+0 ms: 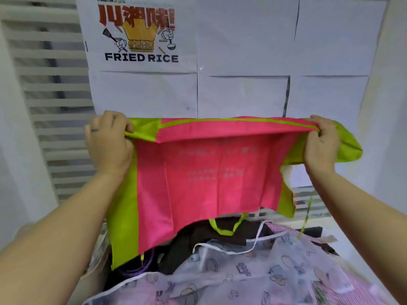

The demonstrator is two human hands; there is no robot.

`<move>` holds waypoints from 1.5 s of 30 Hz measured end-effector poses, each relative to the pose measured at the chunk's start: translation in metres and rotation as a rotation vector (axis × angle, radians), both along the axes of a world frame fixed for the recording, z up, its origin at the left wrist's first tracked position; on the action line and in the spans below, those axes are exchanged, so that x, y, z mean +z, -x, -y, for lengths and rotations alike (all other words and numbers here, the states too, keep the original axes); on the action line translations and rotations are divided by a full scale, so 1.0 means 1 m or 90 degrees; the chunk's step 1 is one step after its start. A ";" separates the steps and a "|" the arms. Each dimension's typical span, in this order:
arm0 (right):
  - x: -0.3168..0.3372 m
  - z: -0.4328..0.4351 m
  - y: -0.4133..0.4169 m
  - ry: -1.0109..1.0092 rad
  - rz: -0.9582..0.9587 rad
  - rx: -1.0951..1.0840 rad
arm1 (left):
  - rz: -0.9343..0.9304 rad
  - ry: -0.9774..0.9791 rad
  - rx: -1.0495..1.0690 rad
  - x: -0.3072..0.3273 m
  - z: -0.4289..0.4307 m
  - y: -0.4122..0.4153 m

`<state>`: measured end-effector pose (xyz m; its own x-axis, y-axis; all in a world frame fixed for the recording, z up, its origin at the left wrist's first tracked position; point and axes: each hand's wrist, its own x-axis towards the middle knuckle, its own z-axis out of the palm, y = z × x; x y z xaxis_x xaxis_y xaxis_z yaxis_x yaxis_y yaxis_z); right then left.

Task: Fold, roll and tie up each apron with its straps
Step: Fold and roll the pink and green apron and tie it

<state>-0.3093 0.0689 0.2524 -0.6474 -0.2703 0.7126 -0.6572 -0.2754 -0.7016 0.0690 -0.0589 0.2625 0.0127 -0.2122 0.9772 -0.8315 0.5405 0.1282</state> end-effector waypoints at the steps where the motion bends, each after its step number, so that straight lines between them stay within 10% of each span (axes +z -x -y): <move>1: -0.013 -0.009 -0.002 0.018 -0.060 -0.038 | 0.009 0.024 -0.001 -0.014 -0.007 -0.003; 5: -0.098 -0.045 0.002 -0.187 -0.140 -0.015 | 0.160 -0.100 -0.077 -0.107 -0.034 -0.015; 12: -0.206 -0.095 0.030 -0.968 -0.263 0.084 | 0.338 -0.551 -0.191 -0.233 -0.089 -0.025; 16: -0.225 -0.125 0.031 -1.138 -0.347 0.098 | 0.368 -0.659 -0.132 -0.258 -0.103 -0.025; 24: -0.207 -0.152 0.015 -1.567 -0.510 0.083 | 0.881 -1.088 -0.018 -0.253 -0.153 0.023; 33: -0.199 -0.143 0.034 -1.578 -0.495 0.013 | 0.888 -1.290 0.052 -0.252 -0.139 0.039; 37: -0.196 -0.115 0.047 -1.569 -0.290 0.059 | 0.851 -1.346 0.084 -0.255 -0.125 0.036; 45: -0.242 -0.055 0.063 -1.171 -0.381 -0.110 | 0.510 -0.940 0.167 -0.280 -0.071 0.015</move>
